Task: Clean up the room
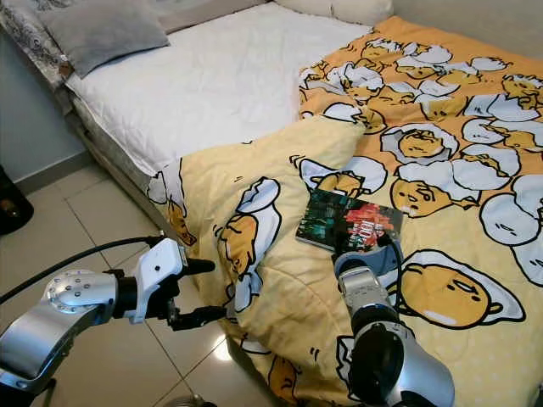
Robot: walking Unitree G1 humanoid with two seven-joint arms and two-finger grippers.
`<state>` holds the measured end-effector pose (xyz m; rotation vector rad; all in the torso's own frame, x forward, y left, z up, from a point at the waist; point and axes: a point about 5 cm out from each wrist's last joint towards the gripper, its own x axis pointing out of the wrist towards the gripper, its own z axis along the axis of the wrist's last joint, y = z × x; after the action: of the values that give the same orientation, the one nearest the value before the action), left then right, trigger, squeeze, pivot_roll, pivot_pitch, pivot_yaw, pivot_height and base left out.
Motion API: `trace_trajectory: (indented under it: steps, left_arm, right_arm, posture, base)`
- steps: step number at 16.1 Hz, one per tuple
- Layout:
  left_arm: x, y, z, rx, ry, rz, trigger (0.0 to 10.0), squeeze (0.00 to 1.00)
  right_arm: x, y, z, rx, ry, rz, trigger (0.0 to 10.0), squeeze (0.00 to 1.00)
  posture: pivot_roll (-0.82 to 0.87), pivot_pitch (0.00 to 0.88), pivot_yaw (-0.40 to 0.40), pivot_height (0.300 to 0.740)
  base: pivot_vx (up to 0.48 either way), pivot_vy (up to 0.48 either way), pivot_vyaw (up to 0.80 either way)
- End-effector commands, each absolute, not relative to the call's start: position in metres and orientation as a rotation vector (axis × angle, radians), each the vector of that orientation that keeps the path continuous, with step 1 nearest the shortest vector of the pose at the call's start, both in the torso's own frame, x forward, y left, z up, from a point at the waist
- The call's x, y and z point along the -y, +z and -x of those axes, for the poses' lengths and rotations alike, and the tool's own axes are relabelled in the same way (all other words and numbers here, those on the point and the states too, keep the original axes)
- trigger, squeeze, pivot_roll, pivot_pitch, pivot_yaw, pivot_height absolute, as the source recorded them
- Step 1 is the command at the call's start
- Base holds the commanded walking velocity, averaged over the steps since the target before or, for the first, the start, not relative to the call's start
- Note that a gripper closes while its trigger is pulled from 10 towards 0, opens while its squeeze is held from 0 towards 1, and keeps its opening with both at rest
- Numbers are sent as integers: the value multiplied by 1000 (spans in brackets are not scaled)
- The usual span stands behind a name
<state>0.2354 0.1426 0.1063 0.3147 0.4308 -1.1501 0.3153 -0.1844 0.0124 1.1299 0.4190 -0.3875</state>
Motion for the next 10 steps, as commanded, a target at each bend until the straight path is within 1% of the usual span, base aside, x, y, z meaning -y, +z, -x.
trace_trajectory:
  steps: [1, 5, 7, 8, 10]
  left_arm:
    - [-144, 107, -233, -440, -1156, -320, 10000, 788]
    - [-144, 107, -231, -446, -1154, -323, 10000, 784]
    - [-145, 109, -232, -442, -1152, -331, 10000, 788]
    - [-145, 109, -233, -439, -1153, -334, 10000, 788]
    - [-144, 110, -234, -436, -1154, -336, 10000, 788]
  right_arm:
    - [176, 2, -307, -486, -411, -1133, 10000, 0]
    - [174, 16, -321, -411, -391, -1190, 10000, 0]
    - [184, 41, -338, -199, -362, -1340, 10000, 0]
    - [186, 48, -342, -146, -332, -1361, 10000, 0]
    - [189, 52, -344, -115, -318, -1366, 10000, 0]
  posture:
    - [125, 87, 63, 740]
    - [126, 80, 60, 740]
    - [125, 70, 60, 740]
    - [123, 63, 59, 740]
    - [121, 55, 58, 740]
  base:
    - [0, 0, 0]
    - [0, 0, 0]
    - [0, 0, 0]
    - [0, 0, 0]
    - [0, 0, 0]
